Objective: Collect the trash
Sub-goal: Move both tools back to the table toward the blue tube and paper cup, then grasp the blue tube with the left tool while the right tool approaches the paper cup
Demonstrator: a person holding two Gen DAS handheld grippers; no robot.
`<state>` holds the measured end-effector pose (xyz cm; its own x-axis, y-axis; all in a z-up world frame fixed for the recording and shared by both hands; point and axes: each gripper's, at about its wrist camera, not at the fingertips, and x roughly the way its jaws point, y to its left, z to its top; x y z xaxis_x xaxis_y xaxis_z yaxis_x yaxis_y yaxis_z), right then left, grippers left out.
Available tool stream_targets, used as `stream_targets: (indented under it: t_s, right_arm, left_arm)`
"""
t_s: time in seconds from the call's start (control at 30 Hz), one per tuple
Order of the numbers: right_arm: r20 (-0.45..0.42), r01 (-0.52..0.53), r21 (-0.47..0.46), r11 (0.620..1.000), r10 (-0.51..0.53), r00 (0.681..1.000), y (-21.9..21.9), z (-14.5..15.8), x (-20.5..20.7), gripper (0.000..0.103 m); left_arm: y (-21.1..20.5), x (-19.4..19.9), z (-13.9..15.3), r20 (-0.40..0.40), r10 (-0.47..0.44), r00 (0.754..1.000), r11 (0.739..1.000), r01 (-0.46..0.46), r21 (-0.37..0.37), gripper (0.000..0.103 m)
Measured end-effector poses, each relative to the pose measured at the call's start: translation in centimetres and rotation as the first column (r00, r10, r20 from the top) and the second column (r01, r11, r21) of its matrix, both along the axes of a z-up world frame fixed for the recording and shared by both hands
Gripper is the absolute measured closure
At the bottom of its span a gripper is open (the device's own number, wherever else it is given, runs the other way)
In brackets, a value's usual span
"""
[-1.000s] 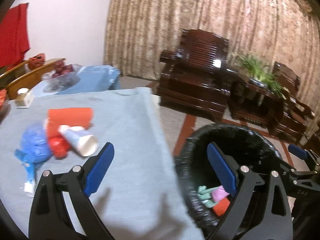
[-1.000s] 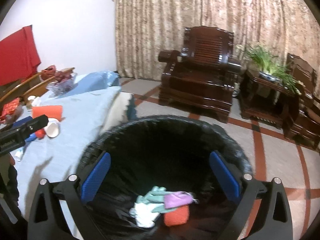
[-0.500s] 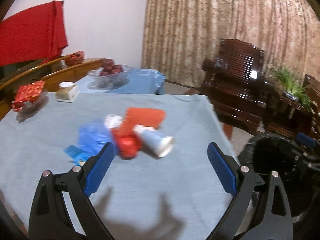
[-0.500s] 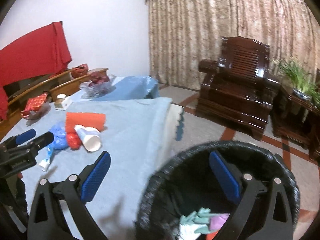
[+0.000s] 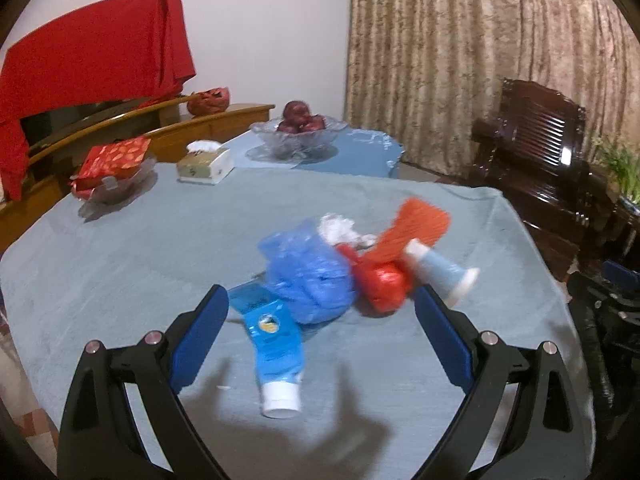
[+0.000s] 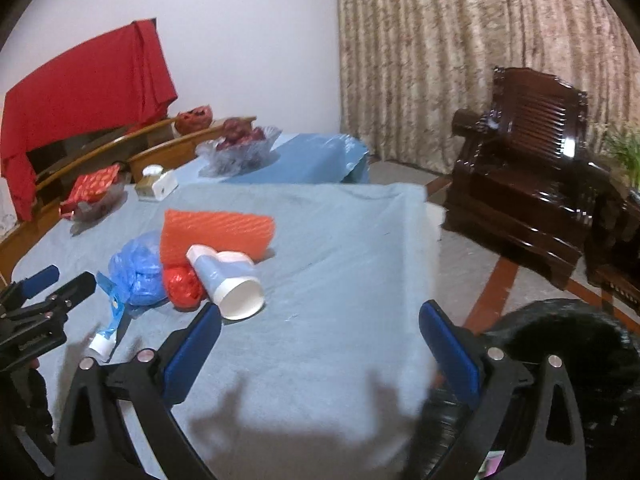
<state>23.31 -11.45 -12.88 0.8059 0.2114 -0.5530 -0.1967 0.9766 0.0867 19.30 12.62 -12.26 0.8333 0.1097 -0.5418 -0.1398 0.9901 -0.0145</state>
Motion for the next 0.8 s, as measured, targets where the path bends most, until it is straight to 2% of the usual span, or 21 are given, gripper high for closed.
stream_targets:
  t_s: [0.4, 0.73, 0.8]
  right_arm:
    - [-0.085, -0.104, -0.041, 0.994, 0.100, 0.991, 5.9, -4.1, 4.6, 0.011]
    - [-0.094, -0.119, -0.039, 0.992, 0.115, 0.989, 6.8, -4.6, 5.0, 0.011]
    - [-0.093, -0.116, -0.033, 0.993, 0.112, 0.989, 6.7, -4.5, 5.0, 0.011]
  left_arm:
    - [3.2, 1.4, -4.1, -0.091, 0.058, 0.994, 0.998, -0.059, -0.015, 0.011]
    - [4.0, 3.1, -6.3, -0.209, 0.068, 0.976, 0.996, -0.078, -0.039, 0.012]
    - [4.1, 3.4, -6.6, -0.229, 0.068, 0.971, 0.996, -0.079, -0.039, 0.018]
